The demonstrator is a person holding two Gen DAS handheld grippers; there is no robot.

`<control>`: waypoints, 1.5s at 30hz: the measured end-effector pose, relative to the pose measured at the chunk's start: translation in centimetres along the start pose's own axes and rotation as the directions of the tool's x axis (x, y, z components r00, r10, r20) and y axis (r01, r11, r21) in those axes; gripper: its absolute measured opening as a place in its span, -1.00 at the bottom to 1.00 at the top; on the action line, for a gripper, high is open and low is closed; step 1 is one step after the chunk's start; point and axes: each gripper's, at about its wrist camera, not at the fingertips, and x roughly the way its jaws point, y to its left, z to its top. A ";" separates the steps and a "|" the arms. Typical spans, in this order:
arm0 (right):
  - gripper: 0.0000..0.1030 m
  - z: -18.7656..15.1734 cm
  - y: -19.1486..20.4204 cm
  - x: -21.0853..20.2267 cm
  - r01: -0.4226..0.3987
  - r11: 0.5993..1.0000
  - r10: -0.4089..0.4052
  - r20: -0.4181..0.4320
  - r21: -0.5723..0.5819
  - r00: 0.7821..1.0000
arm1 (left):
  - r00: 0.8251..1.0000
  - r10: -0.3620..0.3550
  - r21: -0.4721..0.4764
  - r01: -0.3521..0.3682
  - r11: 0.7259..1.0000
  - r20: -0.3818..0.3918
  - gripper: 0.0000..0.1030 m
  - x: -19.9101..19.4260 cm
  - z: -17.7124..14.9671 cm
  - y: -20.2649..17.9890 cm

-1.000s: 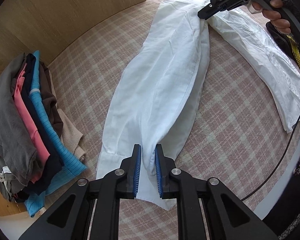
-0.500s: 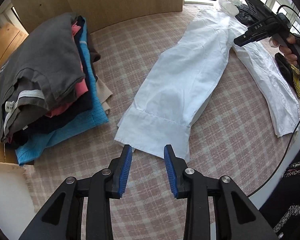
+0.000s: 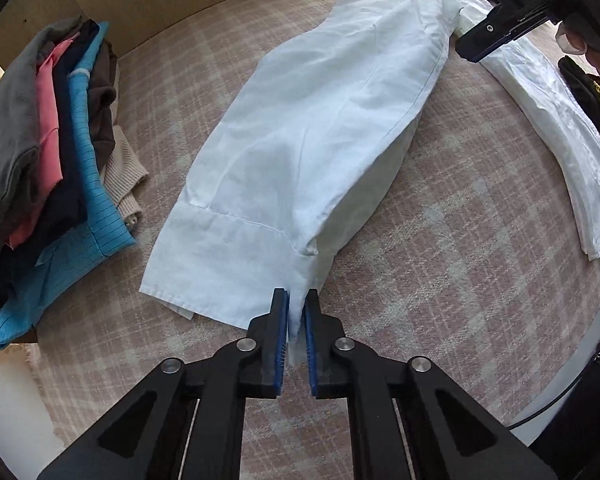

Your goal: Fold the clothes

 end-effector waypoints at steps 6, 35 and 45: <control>-0.47 0.5 -0.9 0.3 -0.024 0.999 0.024 -0.008 0.046 1.000 | 0.991 0.123 0.041 -0.126 0.991 0.059 -0.90 -3.4 0.2 1.3; -0.28 1.0 0.3 1.5 -0.138 0.988 0.129 0.129 0.064 0.983 | 0.987 -0.122 0.122 0.110 0.986 0.102 -0.52 -0.9 4.1 -5.8; -0.91 1.4 0.0 0.0 -0.217 0.965 0.205 0.097 0.147 0.974 | 0.989 -0.096 0.237 0.067 0.969 0.115 -0.31 0.2 4.7 -8.8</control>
